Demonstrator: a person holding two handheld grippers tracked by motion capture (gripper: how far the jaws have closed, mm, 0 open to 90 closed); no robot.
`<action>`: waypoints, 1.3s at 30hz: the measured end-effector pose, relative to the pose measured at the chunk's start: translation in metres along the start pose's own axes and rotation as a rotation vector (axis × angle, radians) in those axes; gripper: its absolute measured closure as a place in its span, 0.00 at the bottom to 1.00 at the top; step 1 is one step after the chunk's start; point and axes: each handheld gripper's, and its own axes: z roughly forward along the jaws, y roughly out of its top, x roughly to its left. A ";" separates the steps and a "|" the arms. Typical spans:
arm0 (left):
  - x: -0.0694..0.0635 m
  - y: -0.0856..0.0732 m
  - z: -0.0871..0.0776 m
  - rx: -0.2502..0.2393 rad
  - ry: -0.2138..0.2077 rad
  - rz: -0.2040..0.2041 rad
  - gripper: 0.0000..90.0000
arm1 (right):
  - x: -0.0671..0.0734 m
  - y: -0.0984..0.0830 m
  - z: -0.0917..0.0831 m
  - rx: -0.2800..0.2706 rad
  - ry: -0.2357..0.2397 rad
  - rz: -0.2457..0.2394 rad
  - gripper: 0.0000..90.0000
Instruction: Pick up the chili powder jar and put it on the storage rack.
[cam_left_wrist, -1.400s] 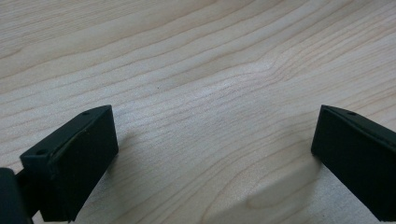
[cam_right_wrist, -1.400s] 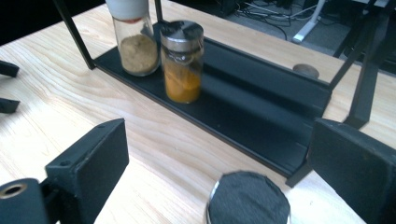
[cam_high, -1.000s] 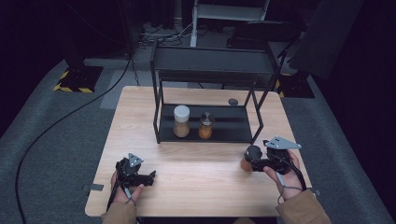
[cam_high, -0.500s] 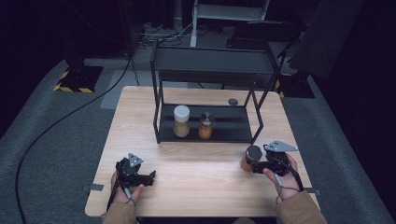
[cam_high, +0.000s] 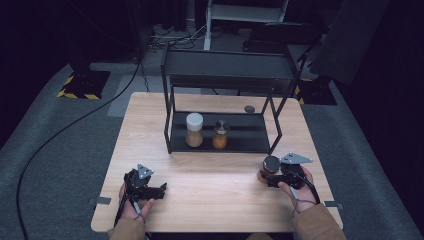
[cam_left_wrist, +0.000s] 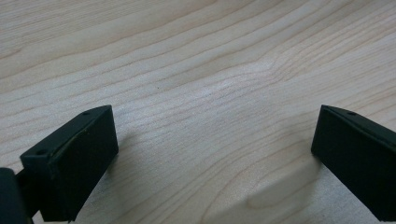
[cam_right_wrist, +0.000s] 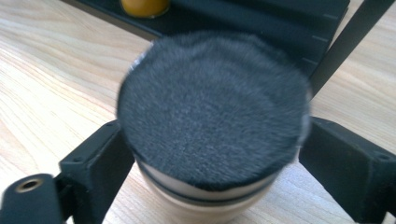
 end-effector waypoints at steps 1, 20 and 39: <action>0.000 0.000 0.000 0.000 0.000 0.000 0.00 | 0.000 0.000 0.002 0.006 0.002 0.002 0.13; -0.002 -0.001 0.000 -0.001 0.006 -0.005 0.00 | -0.001 0.009 0.013 0.063 0.038 -0.045 0.35; -0.003 -0.001 -0.001 0.000 0.006 -0.006 0.00 | -0.003 0.048 -0.014 0.011 0.053 -0.061 0.35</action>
